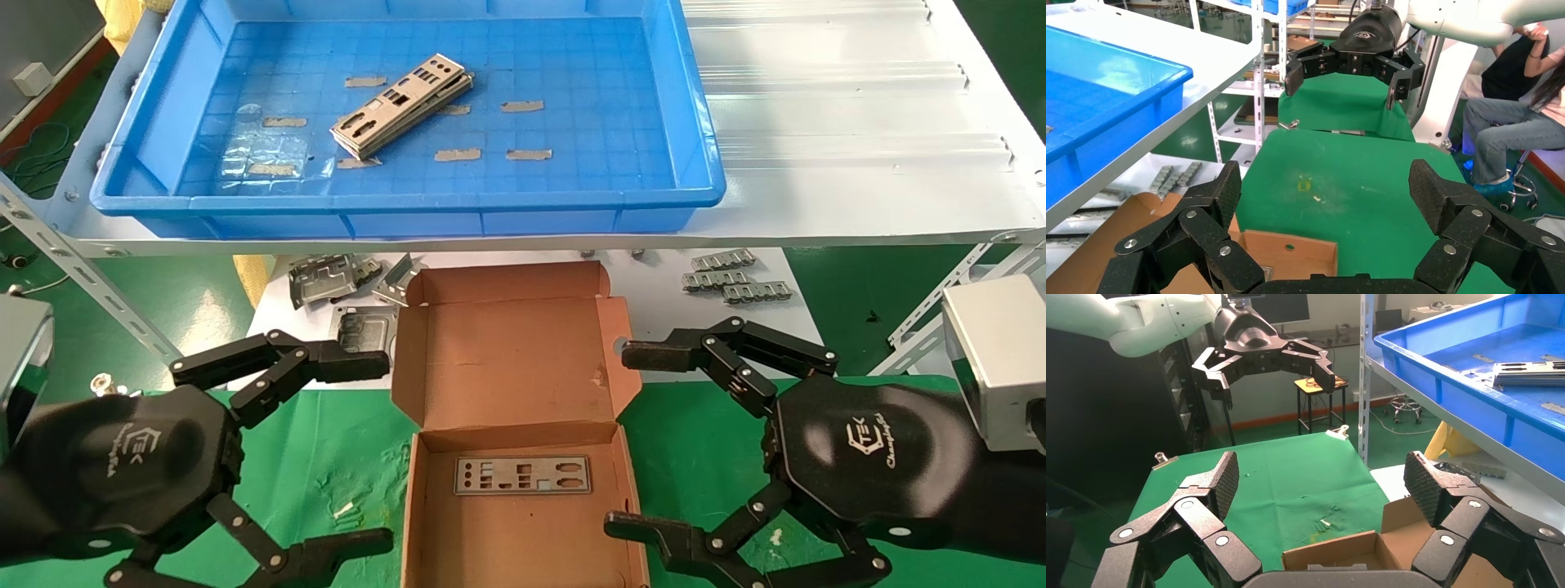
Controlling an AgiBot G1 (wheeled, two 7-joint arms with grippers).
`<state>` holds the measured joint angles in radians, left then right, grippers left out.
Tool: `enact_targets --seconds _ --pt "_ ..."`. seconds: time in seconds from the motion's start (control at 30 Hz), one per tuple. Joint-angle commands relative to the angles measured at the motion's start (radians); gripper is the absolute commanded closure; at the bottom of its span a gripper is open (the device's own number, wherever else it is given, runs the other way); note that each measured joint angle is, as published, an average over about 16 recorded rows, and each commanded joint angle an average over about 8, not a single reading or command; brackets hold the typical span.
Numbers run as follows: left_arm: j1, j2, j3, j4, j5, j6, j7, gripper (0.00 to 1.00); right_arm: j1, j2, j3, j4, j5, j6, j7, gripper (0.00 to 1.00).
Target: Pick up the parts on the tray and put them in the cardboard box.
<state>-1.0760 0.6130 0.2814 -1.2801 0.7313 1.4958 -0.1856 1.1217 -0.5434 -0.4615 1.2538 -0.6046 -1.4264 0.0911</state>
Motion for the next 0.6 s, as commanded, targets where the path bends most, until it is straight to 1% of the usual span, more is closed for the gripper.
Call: enact_targets --seconds 0.03,0.6 --pt "0.000 0.000 0.000 0.000 0.000 0.000 0.000 0.00 0.000 0.000 0.000 0.000 0.000 0.000 0.000 0.00" --pt "0.000 0.000 0.000 0.000 0.000 0.000 0.000 0.00 0.000 0.000 0.000 0.000 0.000 0.000 0.000 0.00"
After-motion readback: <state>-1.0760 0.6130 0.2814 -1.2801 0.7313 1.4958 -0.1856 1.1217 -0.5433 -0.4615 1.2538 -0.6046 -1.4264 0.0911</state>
